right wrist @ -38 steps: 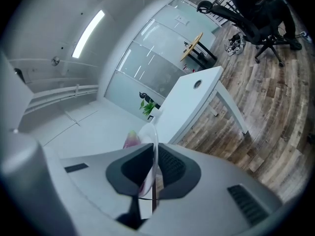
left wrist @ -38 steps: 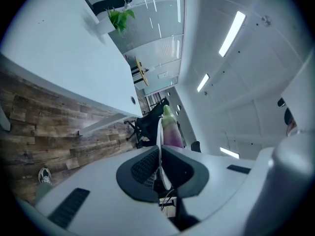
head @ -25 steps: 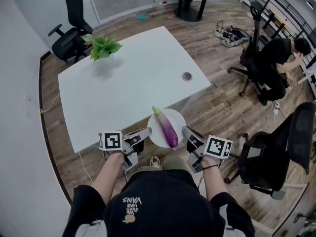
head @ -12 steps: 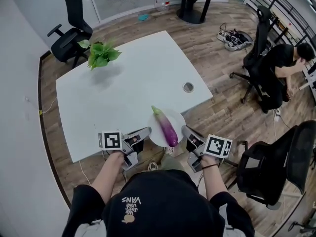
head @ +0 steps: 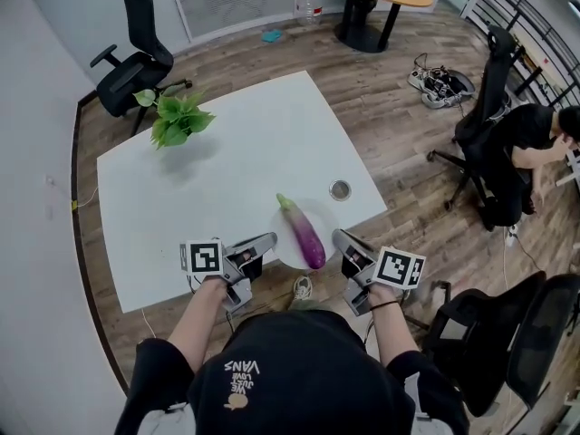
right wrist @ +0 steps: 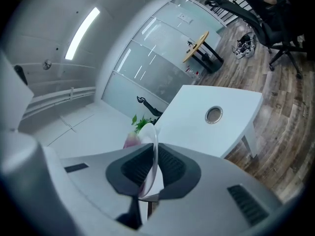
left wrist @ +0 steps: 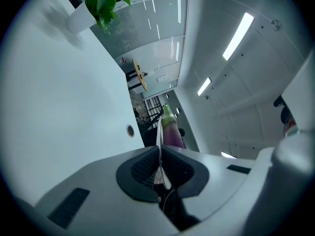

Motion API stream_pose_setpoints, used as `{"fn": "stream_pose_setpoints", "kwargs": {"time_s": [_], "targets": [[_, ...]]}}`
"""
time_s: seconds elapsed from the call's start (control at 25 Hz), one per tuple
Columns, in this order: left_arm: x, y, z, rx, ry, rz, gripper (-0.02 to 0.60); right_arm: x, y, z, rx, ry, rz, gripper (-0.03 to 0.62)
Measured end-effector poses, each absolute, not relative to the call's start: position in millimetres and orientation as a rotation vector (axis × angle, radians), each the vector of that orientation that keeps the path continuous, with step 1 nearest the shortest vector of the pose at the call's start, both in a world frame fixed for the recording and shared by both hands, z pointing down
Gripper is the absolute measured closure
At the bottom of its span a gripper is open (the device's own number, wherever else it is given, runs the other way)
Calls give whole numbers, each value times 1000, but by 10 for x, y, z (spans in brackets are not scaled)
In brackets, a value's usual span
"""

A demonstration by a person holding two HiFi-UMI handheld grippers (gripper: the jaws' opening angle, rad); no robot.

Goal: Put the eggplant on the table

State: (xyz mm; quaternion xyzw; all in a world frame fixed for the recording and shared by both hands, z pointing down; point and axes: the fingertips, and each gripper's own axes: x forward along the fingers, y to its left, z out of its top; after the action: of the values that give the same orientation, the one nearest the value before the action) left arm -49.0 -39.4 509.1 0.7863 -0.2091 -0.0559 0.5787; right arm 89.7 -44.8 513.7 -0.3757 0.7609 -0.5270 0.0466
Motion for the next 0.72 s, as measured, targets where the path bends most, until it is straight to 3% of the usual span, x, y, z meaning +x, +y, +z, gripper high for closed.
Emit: {"fn": "stream_pose_setpoints", "kwargs": {"time_s": [0.72], "targets": [[-291,-1381,5185,1830,-546,-175,557,1061,-1520,5220,-1088,2391,-1607,559]]}}
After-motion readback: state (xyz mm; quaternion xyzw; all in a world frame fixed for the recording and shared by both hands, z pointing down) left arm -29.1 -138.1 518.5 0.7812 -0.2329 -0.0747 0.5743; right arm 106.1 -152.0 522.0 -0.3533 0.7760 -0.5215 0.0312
